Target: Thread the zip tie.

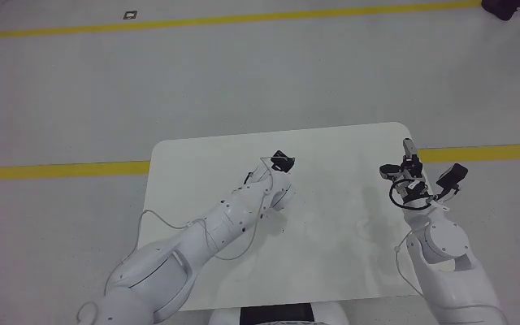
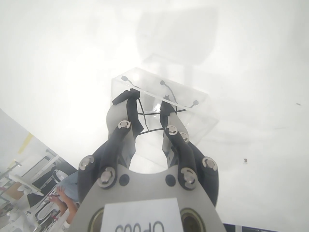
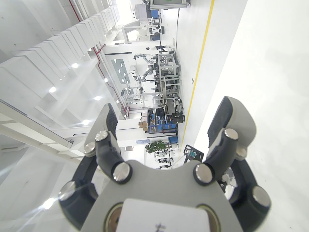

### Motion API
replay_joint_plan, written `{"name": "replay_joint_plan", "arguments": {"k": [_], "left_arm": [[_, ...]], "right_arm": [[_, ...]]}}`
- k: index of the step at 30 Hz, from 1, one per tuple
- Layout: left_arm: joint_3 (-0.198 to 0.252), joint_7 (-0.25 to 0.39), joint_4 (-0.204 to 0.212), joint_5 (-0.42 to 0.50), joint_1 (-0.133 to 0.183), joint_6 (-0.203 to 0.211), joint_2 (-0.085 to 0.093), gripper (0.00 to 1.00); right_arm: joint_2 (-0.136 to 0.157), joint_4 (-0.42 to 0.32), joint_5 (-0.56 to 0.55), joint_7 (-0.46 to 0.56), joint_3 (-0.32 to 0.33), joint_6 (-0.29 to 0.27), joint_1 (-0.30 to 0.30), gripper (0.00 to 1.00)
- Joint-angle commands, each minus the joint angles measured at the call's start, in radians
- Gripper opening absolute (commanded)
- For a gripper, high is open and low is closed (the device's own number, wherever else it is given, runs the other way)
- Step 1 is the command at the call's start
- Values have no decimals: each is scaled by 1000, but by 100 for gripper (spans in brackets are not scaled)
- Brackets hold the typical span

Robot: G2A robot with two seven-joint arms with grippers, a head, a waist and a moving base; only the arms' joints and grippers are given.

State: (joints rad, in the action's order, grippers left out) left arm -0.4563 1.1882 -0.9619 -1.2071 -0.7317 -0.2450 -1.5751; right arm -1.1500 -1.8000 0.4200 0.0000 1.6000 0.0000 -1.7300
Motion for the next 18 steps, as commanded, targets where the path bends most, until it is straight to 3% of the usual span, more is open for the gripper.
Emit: {"name": "replay_joint_plan", "arguments": {"k": [1,18], "left_arm": [[-2,3,0,-6,-1,-1,0,22],[-26,0,12,-38,-13,4,-6,18]], "right_arm": [[0,0,0,0,0,0,0,100],[0,0,0,0,0,0,0,100]]}}
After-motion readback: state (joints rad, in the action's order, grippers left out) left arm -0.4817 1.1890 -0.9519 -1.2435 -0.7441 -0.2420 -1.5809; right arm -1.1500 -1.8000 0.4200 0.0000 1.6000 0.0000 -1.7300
